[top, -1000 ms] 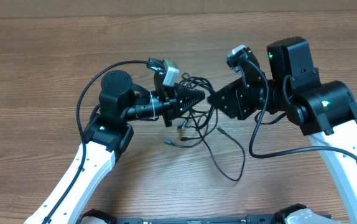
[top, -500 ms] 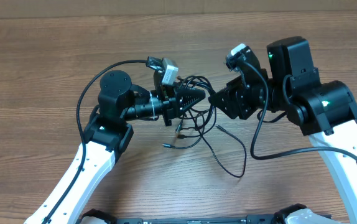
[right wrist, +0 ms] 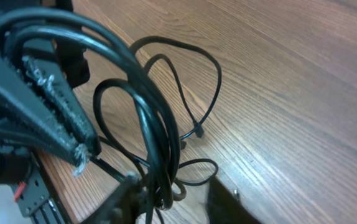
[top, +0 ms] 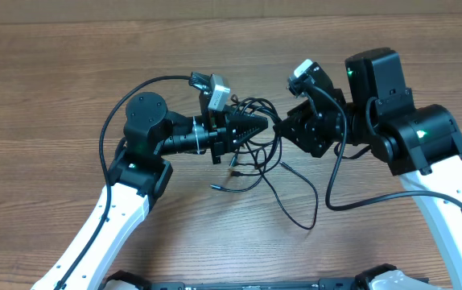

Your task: Untangle cables

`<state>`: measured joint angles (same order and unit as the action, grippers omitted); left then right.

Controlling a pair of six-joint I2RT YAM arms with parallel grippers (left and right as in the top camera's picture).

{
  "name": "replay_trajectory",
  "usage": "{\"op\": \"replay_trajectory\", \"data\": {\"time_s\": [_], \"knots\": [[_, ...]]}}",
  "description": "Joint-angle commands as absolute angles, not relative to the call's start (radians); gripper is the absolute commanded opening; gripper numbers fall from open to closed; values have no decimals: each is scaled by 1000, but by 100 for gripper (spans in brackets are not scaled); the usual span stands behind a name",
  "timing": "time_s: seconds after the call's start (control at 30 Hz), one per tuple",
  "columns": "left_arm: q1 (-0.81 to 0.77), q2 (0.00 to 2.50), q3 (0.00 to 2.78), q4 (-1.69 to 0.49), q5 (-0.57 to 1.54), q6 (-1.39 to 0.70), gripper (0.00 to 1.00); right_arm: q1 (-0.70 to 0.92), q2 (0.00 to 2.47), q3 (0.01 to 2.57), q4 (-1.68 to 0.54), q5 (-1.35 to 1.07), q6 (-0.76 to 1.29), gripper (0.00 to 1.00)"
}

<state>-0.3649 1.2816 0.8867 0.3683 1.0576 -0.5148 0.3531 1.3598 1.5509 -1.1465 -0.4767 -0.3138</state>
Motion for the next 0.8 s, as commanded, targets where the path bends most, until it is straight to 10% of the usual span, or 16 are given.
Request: {"op": "replay_trajectory", "data": {"time_s": [0.0,0.1,0.77], "knots": [[-365,1287,900,382,1074,-525,4,353,1359,1564,-1147,-500,-323,22],[-365,1287,900,382,1066,-525,4,353,1359,1564,-1151,-503,-323,4],[-365,1287,900,522,1137,-622,4,352,1359,1564,-1121,-178,-28,4]]}}
